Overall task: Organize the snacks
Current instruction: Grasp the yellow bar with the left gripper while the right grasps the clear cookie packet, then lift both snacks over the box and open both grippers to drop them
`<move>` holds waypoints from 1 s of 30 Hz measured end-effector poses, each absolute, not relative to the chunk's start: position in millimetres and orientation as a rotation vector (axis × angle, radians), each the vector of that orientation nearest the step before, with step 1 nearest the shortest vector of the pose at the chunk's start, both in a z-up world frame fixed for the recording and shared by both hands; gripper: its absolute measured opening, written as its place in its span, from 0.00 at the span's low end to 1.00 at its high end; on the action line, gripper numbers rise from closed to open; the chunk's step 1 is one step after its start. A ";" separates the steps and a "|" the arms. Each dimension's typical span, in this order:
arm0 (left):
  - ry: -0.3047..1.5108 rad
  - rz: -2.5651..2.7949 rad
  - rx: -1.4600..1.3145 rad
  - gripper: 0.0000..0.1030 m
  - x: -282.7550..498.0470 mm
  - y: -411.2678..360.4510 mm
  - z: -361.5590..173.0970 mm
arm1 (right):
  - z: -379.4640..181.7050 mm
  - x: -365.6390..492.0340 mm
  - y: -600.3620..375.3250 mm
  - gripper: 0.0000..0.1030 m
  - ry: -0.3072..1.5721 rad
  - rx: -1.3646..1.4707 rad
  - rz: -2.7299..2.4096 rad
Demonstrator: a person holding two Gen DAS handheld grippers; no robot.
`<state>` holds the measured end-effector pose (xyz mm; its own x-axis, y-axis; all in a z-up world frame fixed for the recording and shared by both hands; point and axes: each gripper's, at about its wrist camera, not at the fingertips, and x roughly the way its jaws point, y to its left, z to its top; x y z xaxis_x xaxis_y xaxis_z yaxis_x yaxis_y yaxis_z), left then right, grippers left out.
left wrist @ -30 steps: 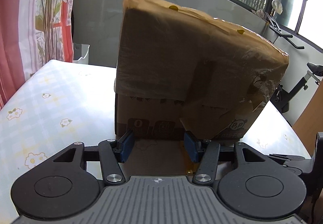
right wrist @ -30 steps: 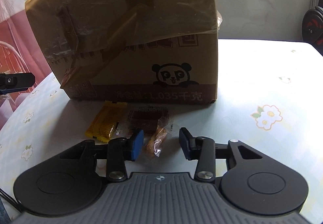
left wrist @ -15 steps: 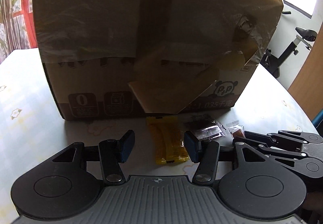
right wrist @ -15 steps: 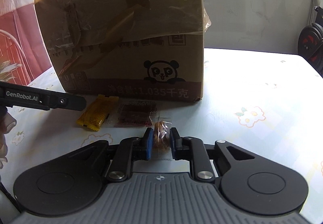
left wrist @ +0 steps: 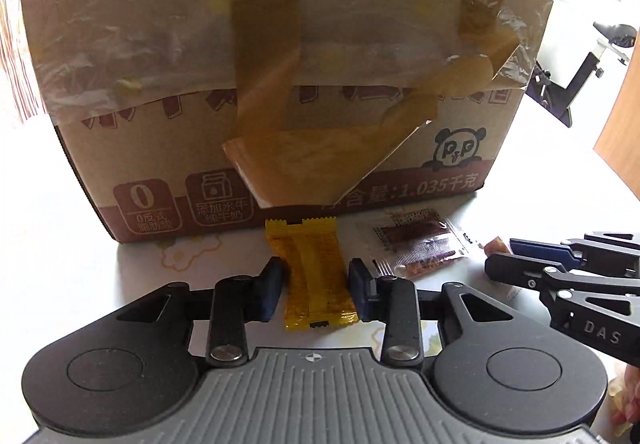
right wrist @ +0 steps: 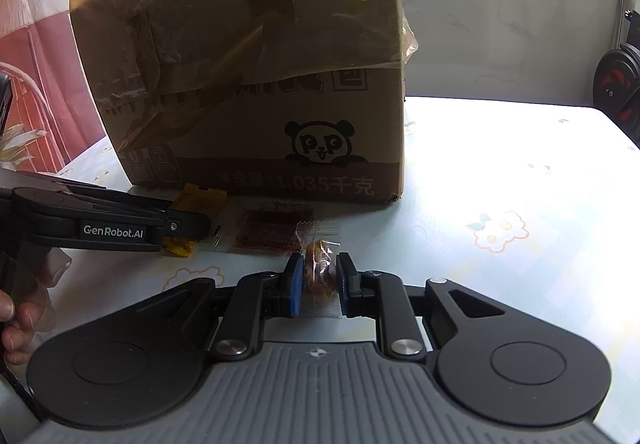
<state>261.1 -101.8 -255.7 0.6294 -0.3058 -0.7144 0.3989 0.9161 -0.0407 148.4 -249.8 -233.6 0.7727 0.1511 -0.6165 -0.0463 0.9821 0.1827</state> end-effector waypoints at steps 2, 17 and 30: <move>0.795 -0.416 0.122 0.33 254.2 -97.5 -254.7 | -233.9 148.6 -249.6 0.19 0.680 0.161 0.108; 0.727 -0.369 0.020 0.32 221.5 -36.2 -203.5 | -224.2 139.8 -249.6 0.19 0.646 0.171 0.113; 0.376 -0.416 0.034 0.32 216.5 -22.4 -75.5 | -98.0 143.1 -261.8 0.19 0.325 0.130 0.202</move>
<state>216.5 -22.4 -75.5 0.8467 -0.3883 -0.3637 0.4007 0.9152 -0.0442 143.1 -261.8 -98.0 0.9276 0.2174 -0.3037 -0.1757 0.9716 0.1587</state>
